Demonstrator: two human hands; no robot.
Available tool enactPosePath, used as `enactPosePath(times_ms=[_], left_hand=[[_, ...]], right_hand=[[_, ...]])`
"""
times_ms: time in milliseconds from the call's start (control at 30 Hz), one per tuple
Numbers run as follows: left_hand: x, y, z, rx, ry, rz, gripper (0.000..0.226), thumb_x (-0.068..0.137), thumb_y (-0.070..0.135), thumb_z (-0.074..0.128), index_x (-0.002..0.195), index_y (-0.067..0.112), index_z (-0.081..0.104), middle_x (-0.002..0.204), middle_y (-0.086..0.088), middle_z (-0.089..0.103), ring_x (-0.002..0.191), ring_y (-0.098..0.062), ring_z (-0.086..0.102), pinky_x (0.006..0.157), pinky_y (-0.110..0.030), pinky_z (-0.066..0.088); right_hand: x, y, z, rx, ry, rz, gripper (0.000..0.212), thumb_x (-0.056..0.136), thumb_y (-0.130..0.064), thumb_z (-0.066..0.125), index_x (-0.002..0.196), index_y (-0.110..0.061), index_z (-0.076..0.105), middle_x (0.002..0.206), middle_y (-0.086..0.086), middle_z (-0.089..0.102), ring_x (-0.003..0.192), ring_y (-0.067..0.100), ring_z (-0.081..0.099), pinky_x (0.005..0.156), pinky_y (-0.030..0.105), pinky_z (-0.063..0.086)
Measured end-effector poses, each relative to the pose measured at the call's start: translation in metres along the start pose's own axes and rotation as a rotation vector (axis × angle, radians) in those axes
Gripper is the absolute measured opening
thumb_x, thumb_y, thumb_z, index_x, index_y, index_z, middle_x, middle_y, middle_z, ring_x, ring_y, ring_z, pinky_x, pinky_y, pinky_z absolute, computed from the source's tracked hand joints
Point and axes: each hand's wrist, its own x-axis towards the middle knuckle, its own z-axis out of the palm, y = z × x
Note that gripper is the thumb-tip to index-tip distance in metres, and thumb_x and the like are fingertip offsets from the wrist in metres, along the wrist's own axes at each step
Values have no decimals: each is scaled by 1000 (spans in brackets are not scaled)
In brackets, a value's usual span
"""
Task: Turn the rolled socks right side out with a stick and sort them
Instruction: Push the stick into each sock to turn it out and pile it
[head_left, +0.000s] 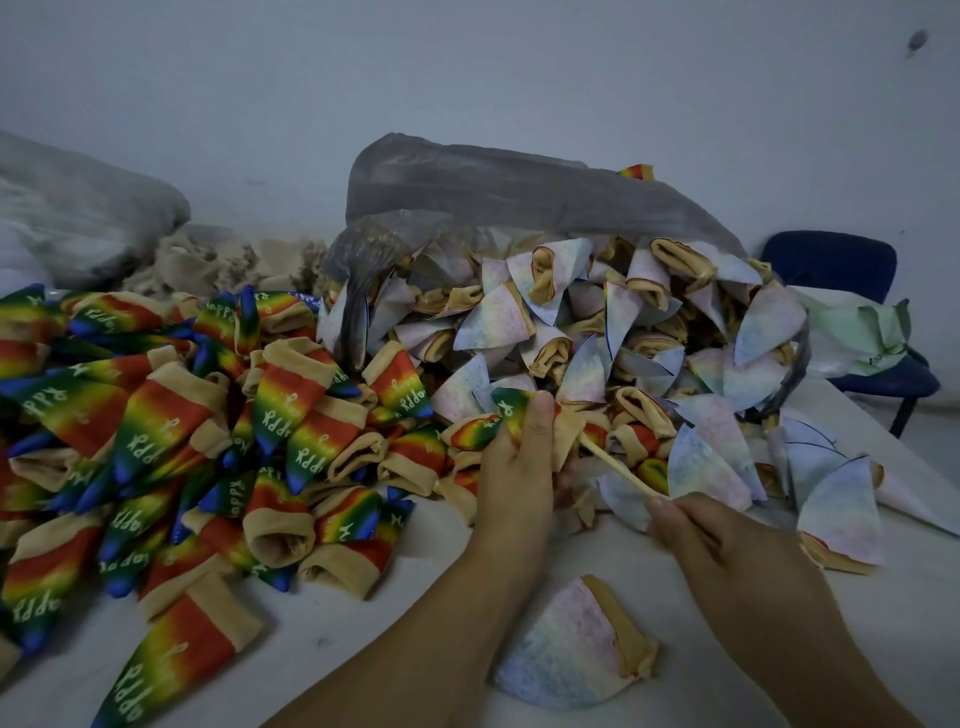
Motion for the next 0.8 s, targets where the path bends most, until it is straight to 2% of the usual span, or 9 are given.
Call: enactPosePath(times_ms=[67, 167, 300, 367, 433, 533, 633, 700, 800], left_hand=[[-1, 2, 1, -9, -19, 49, 62, 67, 83, 56, 63, 21, 58, 55, 3, 53, 49, -7, 50, 46, -18, 40], [1, 0, 1, -10, -24, 53, 75, 51, 92, 61, 63, 18, 53, 58, -7, 45, 53, -18, 43, 49, -24, 34], [-2, 2, 4, 55, -40, 79, 95, 45, 98, 54, 65, 5, 55, 56, -15, 42, 49, -20, 37, 48, -25, 29], [-3, 4, 7, 87, -46, 102, 92, 54, 98, 48, 56, 6, 55, 45, -5, 44, 41, -11, 39, 44, -18, 32], [-5, 7, 8, 121, -23, 130, 89, 61, 97, 41, 50, 9, 52, 43, -1, 45, 40, -10, 43, 44, -16, 36], [-5, 6, 6, 173, 65, 153, 101, 62, 96, 33, 61, -4, 49, 55, -16, 46, 50, -19, 44, 51, -28, 38], [-8, 5, 3, 208, 63, 179, 101, 66, 92, 30, 64, -8, 48, 55, -19, 45, 50, -18, 42, 49, -28, 35], [-10, 4, 2, 208, 20, 189, 87, 70, 89, 35, 53, 4, 44, 49, -8, 39, 46, -15, 38, 46, -23, 32], [-11, 4, 4, 217, -30, 176, 64, 73, 79, 46, 43, 23, 38, 41, 7, 33, 41, -7, 34, 43, -17, 31]], right_hand=[[1, 0, -2, 95, -32, 13, 36, 80, -63, 31, 67, -40, 55, 61, -18, 59, 64, -1, 56, 46, 19, 32], [5, 2, -5, 194, -93, 38, 31, 83, -56, 44, 63, -38, 59, 58, -26, 59, 64, -10, 55, 52, 14, 40], [8, 5, -8, 248, -97, 48, 40, 76, -62, 44, 61, -29, 61, 63, -7, 63, 60, 4, 56, 53, 23, 39], [6, 1, -5, 295, -77, 96, 41, 75, -65, 41, 62, -30, 59, 59, 3, 57, 54, 10, 52, 50, 24, 36], [2, -10, -1, 433, -159, 227, 50, 71, -71, 40, 57, -26, 55, 46, 3, 39, 40, 12, 36, 42, 20, 27], [3, -22, 7, 729, -347, 400, 50, 65, -70, 48, 52, -22, 54, 46, -1, 29, 36, 8, 25, 36, 18, 22], [5, -21, 1, 517, -279, 285, 57, 61, -74, 38, 55, -22, 61, 40, -5, 40, 35, 7, 39, 38, 12, 28], [6, -13, -13, 304, -139, 184, 58, 66, -77, 30, 63, -31, 65, 52, -15, 59, 52, -4, 54, 49, 18, 39], [9, 0, -36, 20, -29, 30, 66, 80, -82, 19, 72, -35, 64, 69, -9, 66, 67, 2, 59, 64, 29, 49]])
